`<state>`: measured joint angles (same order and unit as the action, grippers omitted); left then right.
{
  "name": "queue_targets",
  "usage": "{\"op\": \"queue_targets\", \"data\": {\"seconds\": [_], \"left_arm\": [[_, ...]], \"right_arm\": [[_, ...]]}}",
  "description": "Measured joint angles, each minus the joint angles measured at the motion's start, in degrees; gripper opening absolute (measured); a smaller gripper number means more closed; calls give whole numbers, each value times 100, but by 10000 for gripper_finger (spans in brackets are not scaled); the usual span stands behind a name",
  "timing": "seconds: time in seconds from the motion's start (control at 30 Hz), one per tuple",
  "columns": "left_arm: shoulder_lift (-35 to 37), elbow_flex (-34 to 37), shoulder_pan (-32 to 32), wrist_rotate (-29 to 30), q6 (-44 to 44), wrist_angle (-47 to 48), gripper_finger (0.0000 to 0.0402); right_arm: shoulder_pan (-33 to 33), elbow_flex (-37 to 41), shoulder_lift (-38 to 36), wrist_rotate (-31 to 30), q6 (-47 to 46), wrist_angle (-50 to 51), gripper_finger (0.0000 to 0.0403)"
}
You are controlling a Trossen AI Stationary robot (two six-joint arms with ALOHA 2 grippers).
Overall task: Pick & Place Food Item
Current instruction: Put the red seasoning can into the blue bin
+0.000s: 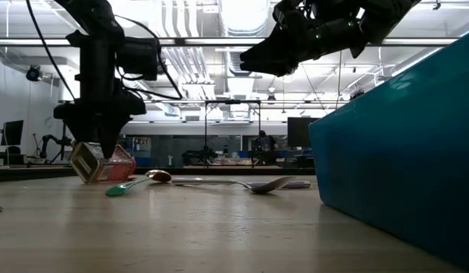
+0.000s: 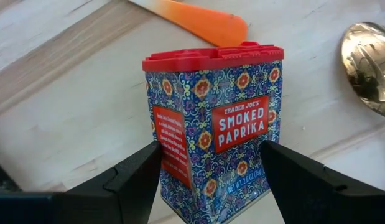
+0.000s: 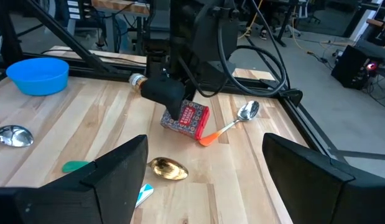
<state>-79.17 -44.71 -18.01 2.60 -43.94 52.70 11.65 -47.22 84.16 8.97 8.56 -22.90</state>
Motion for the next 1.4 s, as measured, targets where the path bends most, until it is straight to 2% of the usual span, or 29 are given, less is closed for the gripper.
{"op": "queue_targets", "data": {"seconds": [0.57, 1.0, 1.13, 1.4], "left_arm": [[-178, -445, 389, -49, -170, 108, 273], [-178, -463, 502, -73, -360, 53, 273], [-176, -497, 521, -225, -327, -225, 273], [-169, -518, 521, -267, -372, 24, 273]], "right_arm": [[-1, 0, 0, 0, 0, 0, 315], [-1, 0, 0, 0, 1, -1, 315], [-1, 0, 0, 0, 0, 0, 315], [-1, 0, 0, 0, 0, 1, 315]]}}
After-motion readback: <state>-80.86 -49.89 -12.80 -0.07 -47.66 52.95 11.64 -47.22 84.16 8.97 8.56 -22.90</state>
